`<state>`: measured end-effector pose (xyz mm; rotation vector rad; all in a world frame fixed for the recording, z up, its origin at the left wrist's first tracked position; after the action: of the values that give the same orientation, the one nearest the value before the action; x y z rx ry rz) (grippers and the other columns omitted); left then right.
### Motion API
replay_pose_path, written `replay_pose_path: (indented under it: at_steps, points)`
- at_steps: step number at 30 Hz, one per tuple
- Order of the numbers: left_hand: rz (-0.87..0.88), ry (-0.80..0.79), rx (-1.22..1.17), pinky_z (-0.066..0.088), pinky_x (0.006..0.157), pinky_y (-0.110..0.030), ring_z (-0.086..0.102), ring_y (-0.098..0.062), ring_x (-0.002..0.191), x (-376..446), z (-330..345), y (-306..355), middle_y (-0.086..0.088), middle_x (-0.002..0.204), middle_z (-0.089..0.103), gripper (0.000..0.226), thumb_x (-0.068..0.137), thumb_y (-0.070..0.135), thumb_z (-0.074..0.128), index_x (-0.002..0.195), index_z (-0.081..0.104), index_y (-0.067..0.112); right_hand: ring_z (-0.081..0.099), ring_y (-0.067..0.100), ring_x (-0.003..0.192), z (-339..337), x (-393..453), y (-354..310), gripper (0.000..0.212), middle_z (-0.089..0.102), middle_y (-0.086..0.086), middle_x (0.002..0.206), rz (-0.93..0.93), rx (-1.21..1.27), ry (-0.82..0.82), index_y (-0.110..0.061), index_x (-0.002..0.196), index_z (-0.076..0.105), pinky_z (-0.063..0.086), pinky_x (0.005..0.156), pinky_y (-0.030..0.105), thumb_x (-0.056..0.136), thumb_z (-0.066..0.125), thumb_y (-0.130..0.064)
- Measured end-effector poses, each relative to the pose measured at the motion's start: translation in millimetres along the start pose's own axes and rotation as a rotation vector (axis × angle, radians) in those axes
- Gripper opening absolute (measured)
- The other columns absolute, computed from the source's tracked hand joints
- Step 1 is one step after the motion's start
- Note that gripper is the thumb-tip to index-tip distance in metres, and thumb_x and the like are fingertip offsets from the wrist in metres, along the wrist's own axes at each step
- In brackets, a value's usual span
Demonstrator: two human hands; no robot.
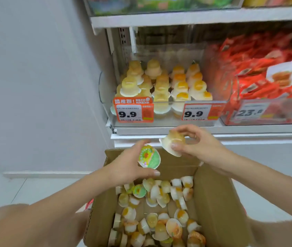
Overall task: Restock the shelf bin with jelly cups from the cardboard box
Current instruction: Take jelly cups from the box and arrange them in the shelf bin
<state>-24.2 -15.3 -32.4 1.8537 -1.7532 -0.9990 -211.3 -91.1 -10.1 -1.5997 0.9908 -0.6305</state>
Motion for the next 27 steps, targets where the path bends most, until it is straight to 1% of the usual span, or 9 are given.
replay_pose_path:
  at_steps: [3,5,8,10,12,16,19,22,27]
  points:
    - [0.126,0.230,-0.126,0.046,0.074,-0.013,0.060,0.004,0.089,-6.0,-18.6,31.9,0.019,0.102,0.061,0.068,0.065,0.043,0.082,0.118,0.041,0.033,0.066,0.003,0.094,-5.7,-10.5,-43.9,0.040,0.065,-0.008,0.109,-0.173,0.056,0.000,-0.022,0.108,0.063,0.050,0.075,0.012,0.073,0.078,-0.009]
    - [0.187,0.288,-0.191,0.043,0.067,-0.014,0.058,0.006,0.080,-4.4,-20.2,45.7,0.021,0.095,0.063,0.057,0.068,0.043,0.079,0.113,0.045,0.037,0.065,0.003,0.096,-3.2,-11.0,-54.9,0.041,0.065,-0.007,0.107,-0.240,0.058,-0.009,-0.022,0.106,0.064,0.050,0.078,0.013,0.071,0.079,-0.007]
    - [0.235,0.270,-0.230,0.042,0.073,-0.012,0.054,0.009,0.095,0.8,-13.9,58.0,0.028,0.106,0.058,0.057,0.071,0.045,0.075,0.118,0.042,0.045,0.065,0.004,0.099,0.4,-3.1,-51.3,0.042,0.065,-0.007,0.107,-0.260,0.028,-0.042,-0.022,0.108,0.063,0.049,0.083,0.015,0.071,0.079,-0.010]
    - [0.232,0.267,-0.220,0.043,0.090,-0.016,0.048,0.008,0.114,5.5,-10.9,59.0,0.028,0.124,0.051,0.076,0.068,0.053,0.071,0.133,0.034,0.043,0.066,0.005,0.099,-2.3,2.4,-48.3,0.046,0.066,-0.005,0.111,-0.238,0.044,-0.058,-0.020,0.111,0.062,0.049,0.085,0.016,0.069,0.079,-0.015]
    - [0.221,0.288,-0.177,0.040,0.101,-0.021,0.042,0.004,0.123,8.9,-12.9,59.0,0.022,0.135,0.044,0.091,0.061,0.064,0.063,0.141,0.026,0.038,0.066,0.005,0.102,-4.8,7.0,-48.2,0.051,0.067,-0.005,0.112,-0.236,0.058,-0.056,-0.020,0.113,0.060,0.050,0.089,0.019,0.065,0.078,-0.023]
    - [0.245,0.289,-0.110,0.042,0.090,-0.017,0.046,0.006,0.111,14.1,-16.2,59.2,0.022,0.120,0.050,0.067,0.069,0.062,0.061,0.126,0.032,0.041,0.060,-0.003,0.107,-2.8,10.8,-44.5,0.050,0.068,-0.017,0.107,-0.229,-0.031,-0.047,-0.029,0.115,0.059,0.050,0.089,0.021,0.067,0.073,-0.036]
    - [0.241,0.314,-0.062,0.045,0.084,-0.019,0.049,0.002,0.106,17.6,-14.5,55.8,0.019,0.113,0.051,0.055,0.078,0.042,0.067,0.122,0.035,0.037,0.060,-0.003,0.104,1.3,10.3,-41.8,0.058,0.066,-0.020,0.106,-0.210,-0.048,-0.055,-0.034,0.121,0.057,0.051,0.087,0.022,0.065,0.072,-0.039]
    - [0.246,0.332,-0.013,0.044,0.084,-0.022,0.046,-0.001,0.106,19.0,-11.0,54.1,0.017,0.112,0.049,0.059,0.071,0.032,0.067,0.120,0.035,0.036,0.063,-0.001,0.099,2.9,10.5,-40.9,0.069,0.067,-0.018,0.105,-0.189,-0.069,-0.056,-0.036,0.123,0.057,0.048,0.090,0.016,0.059,0.082,-0.032]
    - [0.258,0.309,0.097,0.043,0.088,-0.021,0.043,-0.004,0.111,16.5,-5.5,55.1,0.013,0.115,0.045,0.068,0.070,0.034,0.067,0.127,0.030,0.032,0.064,-0.003,0.092,7.4,5.3,-40.1,0.058,0.068,-0.016,0.099,-0.191,-0.151,0.015,-0.034,0.111,0.063,0.047,0.079,0.009,0.062,0.087,-0.016]
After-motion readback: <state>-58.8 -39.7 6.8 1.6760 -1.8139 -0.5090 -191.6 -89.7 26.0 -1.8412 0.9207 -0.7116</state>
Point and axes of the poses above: each hand's wrist, its own x-axis towards the middle knuckle, its own z-axis out of the palm, y = z × x, the point moved 3 cm from there along x, towards the middle knuckle
